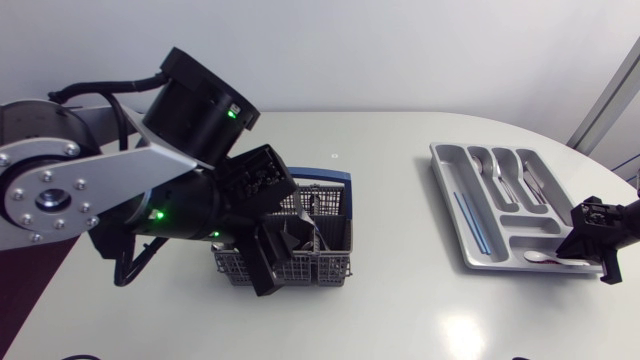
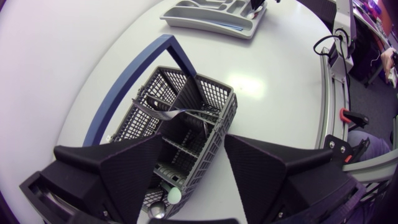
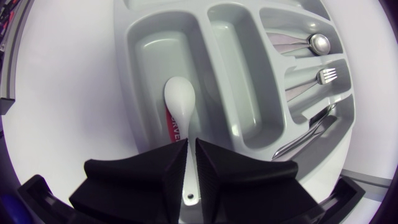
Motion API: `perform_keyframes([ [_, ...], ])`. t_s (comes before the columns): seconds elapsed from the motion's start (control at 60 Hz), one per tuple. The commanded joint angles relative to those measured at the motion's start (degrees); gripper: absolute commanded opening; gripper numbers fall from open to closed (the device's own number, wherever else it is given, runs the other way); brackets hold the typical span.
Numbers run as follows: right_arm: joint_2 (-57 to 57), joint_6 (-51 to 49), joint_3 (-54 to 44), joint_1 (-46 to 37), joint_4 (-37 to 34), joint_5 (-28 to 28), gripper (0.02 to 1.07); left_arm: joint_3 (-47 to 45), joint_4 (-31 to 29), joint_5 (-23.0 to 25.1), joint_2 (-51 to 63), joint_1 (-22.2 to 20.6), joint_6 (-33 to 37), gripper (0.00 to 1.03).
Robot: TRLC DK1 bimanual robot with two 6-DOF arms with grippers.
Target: Unload the cutlery basket into the drawer organizer.
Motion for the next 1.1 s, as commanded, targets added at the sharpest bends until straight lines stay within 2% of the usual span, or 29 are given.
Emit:
perform_keyframes([
  [0.0,0.2,-1.5,-2.3,0.5,1.8,0.3,0.23,-0.7,0.3,-0.7,1.5,-1.1,1.4,0.71],
  [0.15,-2.2,2.2,-1.7,0.0,2.1,-2.6,0.75,1.3,-0.4,-1.1,4.5,-2.5,1.5,0.71],
  [0.233,-4.0,3.8,-2.2,-0.3,1.6,-4.8,0.91,2.8,-0.7,-1.1,5.7,-2.4,0.6,0.68],
  [0.35,-7.4,5.1,-4.4,-0.9,1.2,-7.7,0.93,5.0,-0.8,-1.1,7.6,-2.0,-2.0,0.59],
  [0.5,-11.8,9.0,-6.7,-1.0,0.4,-11.2,1.02,6.3,-0.7,-1.1,10.3,-1.9,-4.7,0.52],
  [0.717,-19.1,10.9,-10.1,-1.0,-6.2,-16.8,1.02,9.0,-1.9,-1.1,14.2,0.6,-6.2,0.38],
  [0.8,-21.1,10.9,-12.1,-1.0,-7.1,-17.6,1.02,9.4,-2.1,-1.1,15.2,0.8,-6.3,0.35],
  [1.083,-25.2,10.9,-15.1,-0.4,-9.1,-18.6,1.02,11.3,-4.2,-1.1,17.2,0.7,-6.5,0.34],
])
